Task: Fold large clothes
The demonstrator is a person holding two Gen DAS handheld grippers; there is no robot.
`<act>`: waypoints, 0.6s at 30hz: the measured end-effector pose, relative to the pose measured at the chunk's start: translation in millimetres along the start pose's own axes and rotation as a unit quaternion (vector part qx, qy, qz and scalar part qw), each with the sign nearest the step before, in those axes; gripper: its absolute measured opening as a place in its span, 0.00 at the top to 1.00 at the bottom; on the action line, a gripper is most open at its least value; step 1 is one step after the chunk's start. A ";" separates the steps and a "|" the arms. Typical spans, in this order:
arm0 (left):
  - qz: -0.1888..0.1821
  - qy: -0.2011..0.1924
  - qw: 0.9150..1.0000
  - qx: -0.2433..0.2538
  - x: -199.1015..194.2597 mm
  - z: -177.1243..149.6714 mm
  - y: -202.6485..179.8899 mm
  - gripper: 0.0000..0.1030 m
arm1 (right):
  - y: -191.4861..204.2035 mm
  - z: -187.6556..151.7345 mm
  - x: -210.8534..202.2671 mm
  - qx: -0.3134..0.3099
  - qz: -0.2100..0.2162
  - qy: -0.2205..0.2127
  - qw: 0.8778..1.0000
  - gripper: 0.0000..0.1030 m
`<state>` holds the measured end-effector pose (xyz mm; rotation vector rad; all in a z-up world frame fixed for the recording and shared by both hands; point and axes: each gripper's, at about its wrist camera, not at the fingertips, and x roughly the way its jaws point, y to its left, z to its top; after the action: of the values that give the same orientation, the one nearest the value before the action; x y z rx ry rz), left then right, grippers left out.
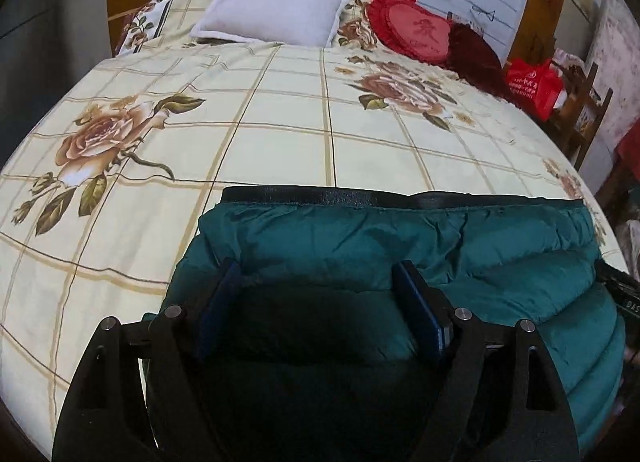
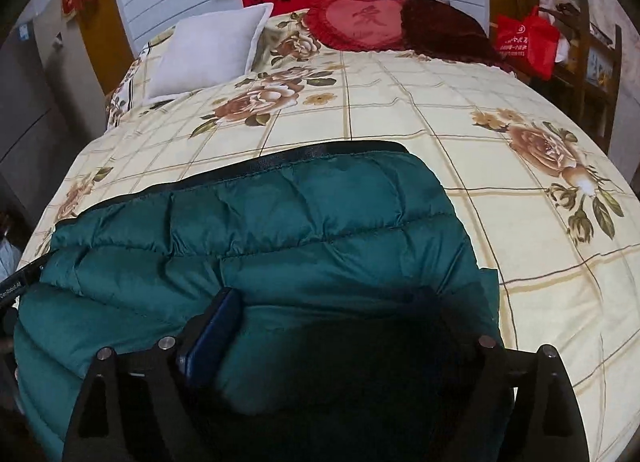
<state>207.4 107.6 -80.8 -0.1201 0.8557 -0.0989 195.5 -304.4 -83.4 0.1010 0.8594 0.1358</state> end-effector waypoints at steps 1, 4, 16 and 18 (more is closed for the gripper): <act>0.003 0.004 1.000 0.004 -1.1 2.2 -1.2 0.23 | -0.1 -0.2 -0.5 0.000 -0.001 0.003 1.000 0.15; 0.005 -0.008 1.000 0.017 -28.3 9.9 -1.4 0.23 | 3.4 5.1 -7.6 -0.009 -0.013 0.019 1.000 0.15; 0.031 -0.011 0.998 0.059 -199.7 -60.7 -26.2 0.18 | 23.9 -45.1 -196.0 -0.018 -0.039 -0.008 0.999 0.15; 0.031 -0.019 0.997 0.073 -223.3 -85.1 -42.2 0.18 | 36.4 -67.6 -222.8 -0.037 -0.044 -0.006 0.998 0.15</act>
<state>-4.2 90.5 36.7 0.0410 0.8102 -0.1003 -2.4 -301.7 44.5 -0.0042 0.8447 0.0843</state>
